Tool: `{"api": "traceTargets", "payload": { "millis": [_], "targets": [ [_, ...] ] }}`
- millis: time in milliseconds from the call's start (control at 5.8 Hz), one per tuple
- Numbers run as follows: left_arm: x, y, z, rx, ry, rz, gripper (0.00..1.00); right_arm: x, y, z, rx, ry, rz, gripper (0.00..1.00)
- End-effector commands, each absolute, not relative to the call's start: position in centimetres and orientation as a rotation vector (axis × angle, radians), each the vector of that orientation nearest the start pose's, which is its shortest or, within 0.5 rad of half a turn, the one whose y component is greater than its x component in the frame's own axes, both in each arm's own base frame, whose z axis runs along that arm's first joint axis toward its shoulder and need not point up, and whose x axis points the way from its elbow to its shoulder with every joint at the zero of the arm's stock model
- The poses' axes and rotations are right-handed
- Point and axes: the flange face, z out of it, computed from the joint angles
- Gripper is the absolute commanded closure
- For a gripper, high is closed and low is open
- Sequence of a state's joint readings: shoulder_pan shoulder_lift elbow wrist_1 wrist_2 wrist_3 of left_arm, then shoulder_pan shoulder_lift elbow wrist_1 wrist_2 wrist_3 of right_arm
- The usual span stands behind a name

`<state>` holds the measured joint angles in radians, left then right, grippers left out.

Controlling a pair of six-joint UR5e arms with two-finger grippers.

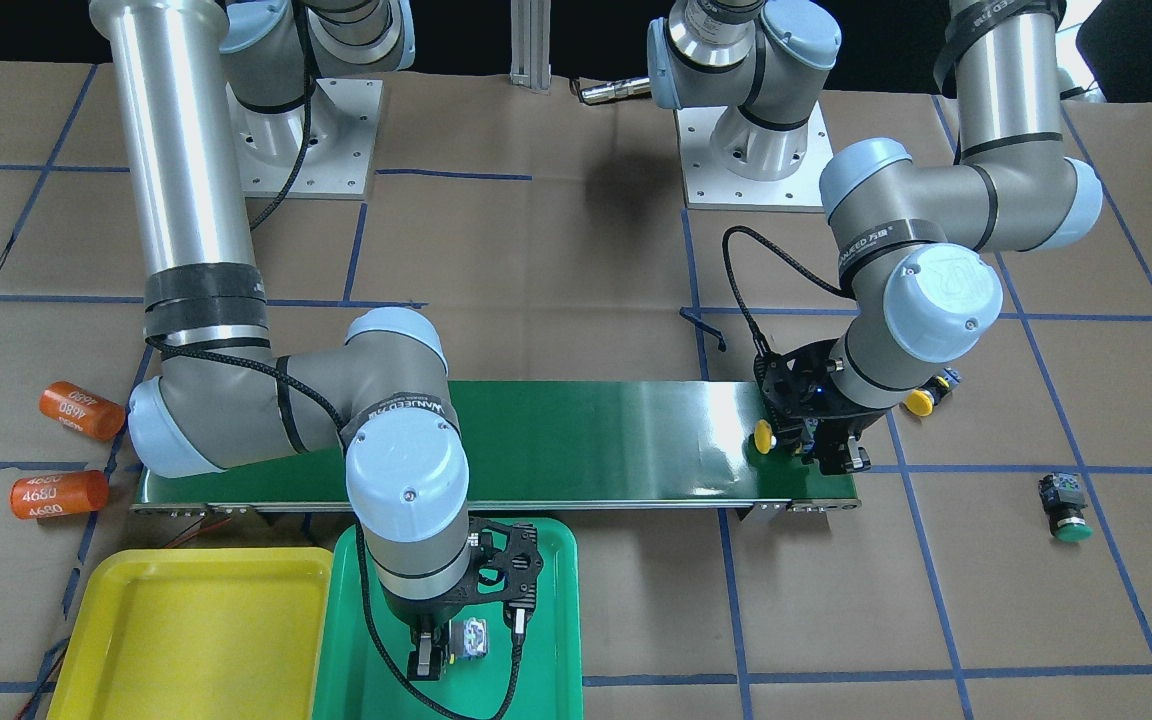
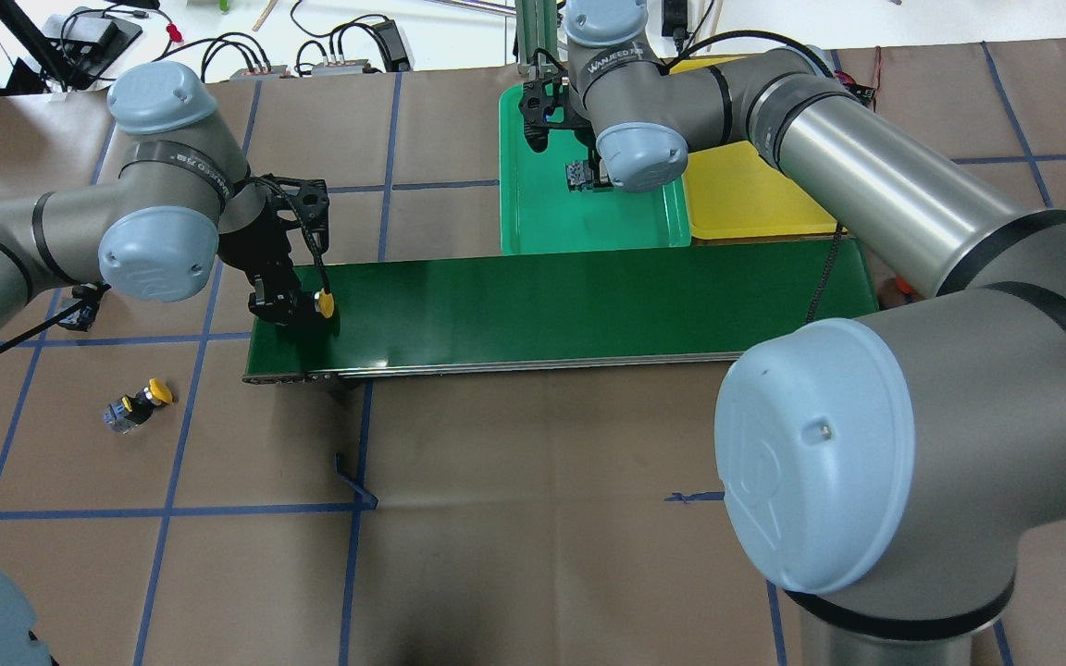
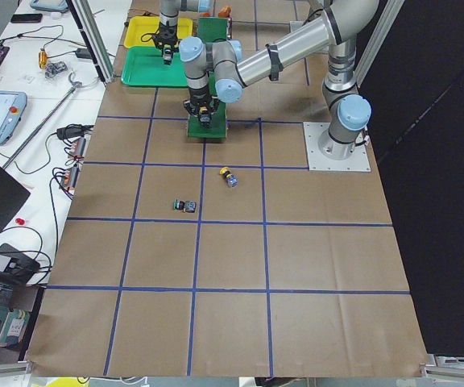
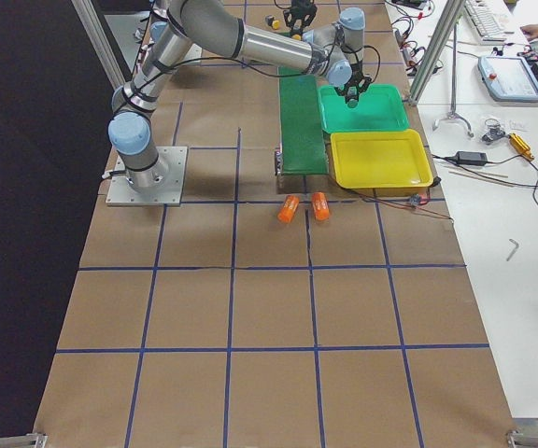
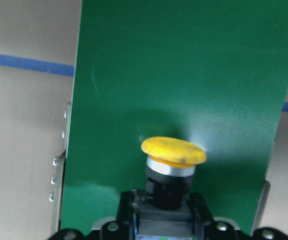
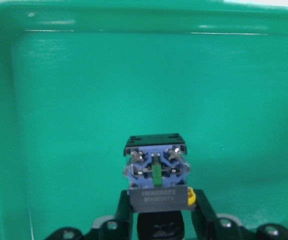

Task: Sort buttons by color to trays
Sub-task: 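Drop the green button into the green tray while the left places yellow on belt, then grasp a second yellow button with the left gripper while the right returns to the belt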

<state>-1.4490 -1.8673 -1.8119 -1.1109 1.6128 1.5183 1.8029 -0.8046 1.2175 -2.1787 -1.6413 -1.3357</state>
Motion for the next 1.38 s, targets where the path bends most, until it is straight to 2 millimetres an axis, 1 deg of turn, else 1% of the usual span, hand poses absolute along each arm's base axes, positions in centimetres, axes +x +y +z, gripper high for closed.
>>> {"api": "traceTargets", "payload": {
  "millis": [0,172,345,517,690,862,1034,1207],
  "targets": [
    [-2.7,-56.3,27.7,1.968,2.462,0.119,0.02,29.7,-72.1,25.1,-2.312,2.353,-0.214,0.0],
    [3.2,-56.0,28.2,1.858,2.544,0.117,0.01,29.3,-70.4,28.9,-2.282,2.343,-0.132,0.0],
    [6.8,-53.5,29.6,1.774,2.637,0.156,0.01,28.9,-68.0,32.4,-2.261,2.324,-0.056,0.0],
    [8.8,-50.2,28.7,1.691,2.667,0.233,0.01,29.2,-64.8,36.3,-2.249,2.3,0.008,0.0],
    [12.7,-49.2,26.9,1.584,2.689,0.22,0.01,28.8,-61.6,38.1,-2.199,2.316,0.055,0.0],
    [14.8,-49.4,24.0,1.608,2.65,0.189,0.02,30.0,-58.6,37.3,-2.177,2.32,0.08,0.0],
    [16.4,-49.2,20.7,1.642,2.6,0.163,0.02,33.4,-56.3,36.0,-2.132,2.372,0.064,0.0],
    [18.1,-47.3,18.0,1.636,2.642,0.122,0.03,37.0,-55.4,35.2,-2.129,2.402,-0.032,0.0]
  ]
}}
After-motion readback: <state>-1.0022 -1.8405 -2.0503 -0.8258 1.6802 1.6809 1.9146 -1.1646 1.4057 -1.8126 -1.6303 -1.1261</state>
